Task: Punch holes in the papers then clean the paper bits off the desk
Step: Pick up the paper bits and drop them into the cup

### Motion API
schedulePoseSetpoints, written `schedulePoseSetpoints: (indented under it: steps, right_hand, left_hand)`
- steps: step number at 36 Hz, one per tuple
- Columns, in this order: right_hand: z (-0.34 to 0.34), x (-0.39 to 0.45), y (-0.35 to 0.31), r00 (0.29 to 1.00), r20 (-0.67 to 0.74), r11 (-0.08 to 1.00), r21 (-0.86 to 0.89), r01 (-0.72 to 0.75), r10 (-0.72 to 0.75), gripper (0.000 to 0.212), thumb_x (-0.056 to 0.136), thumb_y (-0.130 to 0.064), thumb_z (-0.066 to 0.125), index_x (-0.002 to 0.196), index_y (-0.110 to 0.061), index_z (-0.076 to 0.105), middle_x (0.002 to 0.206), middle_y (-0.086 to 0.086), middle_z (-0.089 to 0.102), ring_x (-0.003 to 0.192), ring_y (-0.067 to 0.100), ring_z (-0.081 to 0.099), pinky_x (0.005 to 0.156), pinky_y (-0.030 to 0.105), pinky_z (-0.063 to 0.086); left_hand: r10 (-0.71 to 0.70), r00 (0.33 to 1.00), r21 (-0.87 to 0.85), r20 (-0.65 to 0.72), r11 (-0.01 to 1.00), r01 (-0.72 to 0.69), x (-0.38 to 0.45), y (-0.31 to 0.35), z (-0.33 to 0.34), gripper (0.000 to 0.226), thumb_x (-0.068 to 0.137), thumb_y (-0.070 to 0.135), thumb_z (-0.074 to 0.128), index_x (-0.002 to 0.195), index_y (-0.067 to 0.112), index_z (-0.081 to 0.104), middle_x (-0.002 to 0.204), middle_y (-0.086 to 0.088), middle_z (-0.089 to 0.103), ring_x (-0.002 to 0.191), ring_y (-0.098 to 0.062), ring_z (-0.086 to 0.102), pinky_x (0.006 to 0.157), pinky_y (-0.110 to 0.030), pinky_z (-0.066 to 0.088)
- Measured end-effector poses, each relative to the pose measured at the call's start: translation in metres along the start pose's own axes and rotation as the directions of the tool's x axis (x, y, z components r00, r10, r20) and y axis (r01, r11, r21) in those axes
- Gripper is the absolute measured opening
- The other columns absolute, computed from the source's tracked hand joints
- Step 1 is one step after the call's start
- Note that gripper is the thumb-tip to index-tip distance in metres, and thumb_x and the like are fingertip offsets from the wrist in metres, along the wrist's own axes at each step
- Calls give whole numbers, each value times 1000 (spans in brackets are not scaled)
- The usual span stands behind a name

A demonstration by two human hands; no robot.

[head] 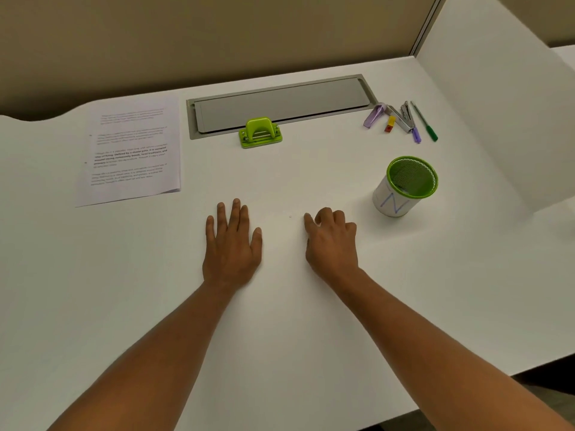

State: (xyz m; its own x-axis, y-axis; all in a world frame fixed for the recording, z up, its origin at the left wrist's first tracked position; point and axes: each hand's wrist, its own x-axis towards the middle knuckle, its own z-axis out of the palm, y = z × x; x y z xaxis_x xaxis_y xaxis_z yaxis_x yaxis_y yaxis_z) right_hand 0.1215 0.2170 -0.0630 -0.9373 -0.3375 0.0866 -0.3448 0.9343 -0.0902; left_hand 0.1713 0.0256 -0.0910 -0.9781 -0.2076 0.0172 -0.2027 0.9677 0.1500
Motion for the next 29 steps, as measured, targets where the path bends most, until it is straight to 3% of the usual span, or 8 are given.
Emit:
schedulePoseSetpoints:
  steps: [7, 12, 19, 24, 29]
  right_hand:
    - [3, -1, -6, 998, -22, 998, 31, 60, -59, 53, 75, -3, 58, 125, -15, 64, 106, 11, 58, 92, 33, 52, 72, 40, 40]
    - [3, -2, -5, 994, -17, 994, -38, 104, -105, 51, 76, -4, 56, 125, -15, 63, 105, 9, 59, 91, 32, 52, 71, 39, 38]
    - [-3, 15, -7, 987, -88, 990, 13, 138, -136, 37, 76, -4, 59, 109, -15, 72, 103, 7, 63, 92, 32, 53, 71, 39, 37]
    - [4, 29, -11, 988, -38, 988, -29, 150, -152, 12, 86, -17, 59, 86, -18, 71, 89, -2, 63, 86, 25, 49, 68, 35, 29]
    - [6, 43, -10, 990, -64, 989, 72, 127, -122, 13, 89, -23, 64, 79, -15, 67, 76, 0, 62, 79, 26, 50, 65, 36, 31]
  left_hand:
    - [-5, 1000, 18, 14, 1000, 4, 1, -1, 1, 64, 100, 46, 18, 153, 11, 24, 163, -6, 18, 151, -30, 8, 121, -51, 12]
    - [-4, 1000, 11, 9, 1000, 4, 0, 0, -1, 64, 100, 45, 18, 153, 11, 25, 163, -7, 19, 151, -30, 9, 121, -51, 13]
    - [-4, 1000, 15, 11, 1000, 4, 0, 0, -1, 65, 100, 46, 17, 153, 11, 25, 163, -7, 18, 151, -30, 8, 121, -51, 12]
    - [-4, 1000, 12, 20, 1000, 4, 0, 0, -1, 65, 100, 46, 17, 154, 11, 23, 163, -6, 17, 152, -29, 7, 122, -50, 11]
    - [-6, 1000, 19, 11, 1000, 6, 0, 0, -1, 65, 100, 46, 17, 153, 11, 25, 163, -7, 19, 151, -30, 9, 122, -50, 12]
